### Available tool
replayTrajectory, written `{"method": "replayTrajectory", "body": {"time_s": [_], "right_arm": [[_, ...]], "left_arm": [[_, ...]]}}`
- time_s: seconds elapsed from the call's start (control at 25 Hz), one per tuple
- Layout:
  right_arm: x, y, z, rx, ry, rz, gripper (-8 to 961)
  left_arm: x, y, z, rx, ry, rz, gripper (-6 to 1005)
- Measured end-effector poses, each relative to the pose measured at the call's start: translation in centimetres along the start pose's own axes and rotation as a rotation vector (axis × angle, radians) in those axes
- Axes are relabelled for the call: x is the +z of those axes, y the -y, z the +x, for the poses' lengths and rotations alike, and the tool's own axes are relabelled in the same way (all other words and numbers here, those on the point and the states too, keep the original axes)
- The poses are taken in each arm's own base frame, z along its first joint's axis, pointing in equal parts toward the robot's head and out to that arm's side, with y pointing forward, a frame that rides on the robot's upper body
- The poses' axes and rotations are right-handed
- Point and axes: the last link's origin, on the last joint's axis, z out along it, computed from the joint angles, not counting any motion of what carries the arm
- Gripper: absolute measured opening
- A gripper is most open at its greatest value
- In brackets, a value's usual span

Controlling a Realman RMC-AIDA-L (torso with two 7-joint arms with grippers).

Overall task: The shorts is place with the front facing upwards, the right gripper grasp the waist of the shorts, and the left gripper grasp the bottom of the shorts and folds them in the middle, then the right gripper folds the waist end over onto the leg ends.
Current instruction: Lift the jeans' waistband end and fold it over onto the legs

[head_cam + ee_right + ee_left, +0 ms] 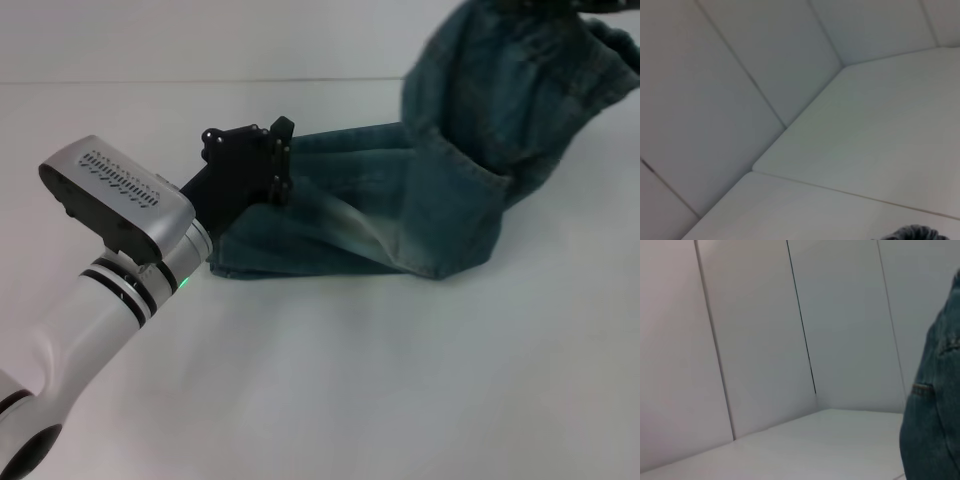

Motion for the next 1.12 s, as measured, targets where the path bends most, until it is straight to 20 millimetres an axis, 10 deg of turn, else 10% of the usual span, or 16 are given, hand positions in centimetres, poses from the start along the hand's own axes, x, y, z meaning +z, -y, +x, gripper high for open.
{"method": "replayTrajectory", "body": {"time_s": [1.12], "right_arm": [[9.3,-8.0,-3.9,-0.214,-0.093,-0.111,72]], "left_arm": [[2.1,-4.5,1.0,-0.042,0.029,-0.161,1]]}}
